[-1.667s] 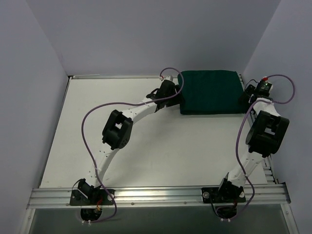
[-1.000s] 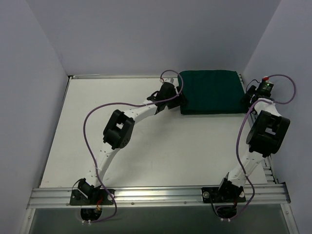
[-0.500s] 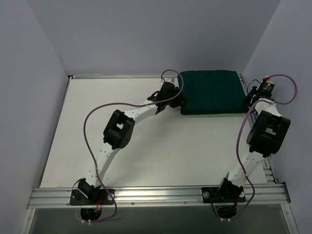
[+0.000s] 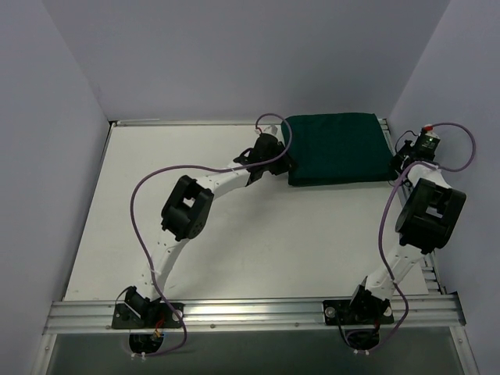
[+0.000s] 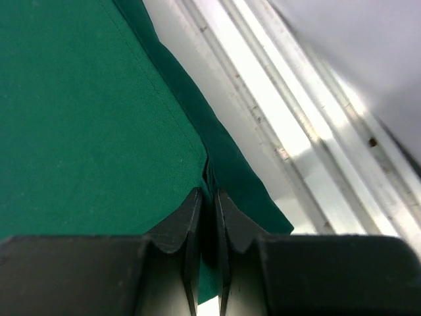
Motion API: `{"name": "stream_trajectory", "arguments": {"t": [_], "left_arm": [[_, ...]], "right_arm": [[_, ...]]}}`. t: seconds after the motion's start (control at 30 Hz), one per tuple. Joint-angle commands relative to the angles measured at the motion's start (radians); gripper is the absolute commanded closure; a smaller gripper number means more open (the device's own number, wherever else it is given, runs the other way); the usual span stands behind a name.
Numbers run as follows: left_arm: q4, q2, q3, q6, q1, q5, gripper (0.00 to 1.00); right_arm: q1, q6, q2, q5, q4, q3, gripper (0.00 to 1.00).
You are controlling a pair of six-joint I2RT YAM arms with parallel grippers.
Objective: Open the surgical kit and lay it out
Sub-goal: Move the surgical kit at the center of the board.
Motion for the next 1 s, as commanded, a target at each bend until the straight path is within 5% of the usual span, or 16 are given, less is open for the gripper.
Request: {"name": "stream_trajectory", "arguments": {"t": [0.0, 0.5, 0.97], "left_arm": [[-0.057, -0.097, -0.086, 0.061, 0.028, 0.033, 0.98], [-0.129, -0.381, -0.463, 0.228, 0.144, 0.103, 0.98], [-0.217, -0.634, -0.752, 0.319, 0.186, 0.123, 0.98]], "right_arm": [[0.012, 0.028, -0.039, -0.023, -0.052, -0.054, 0.99], [0.23, 0.179, -0.289, 0.078, -0.129, -0.311, 1.0], [0.305, 0.189, -0.59, 0.087, -0.192, -0.563, 0.99]]}}
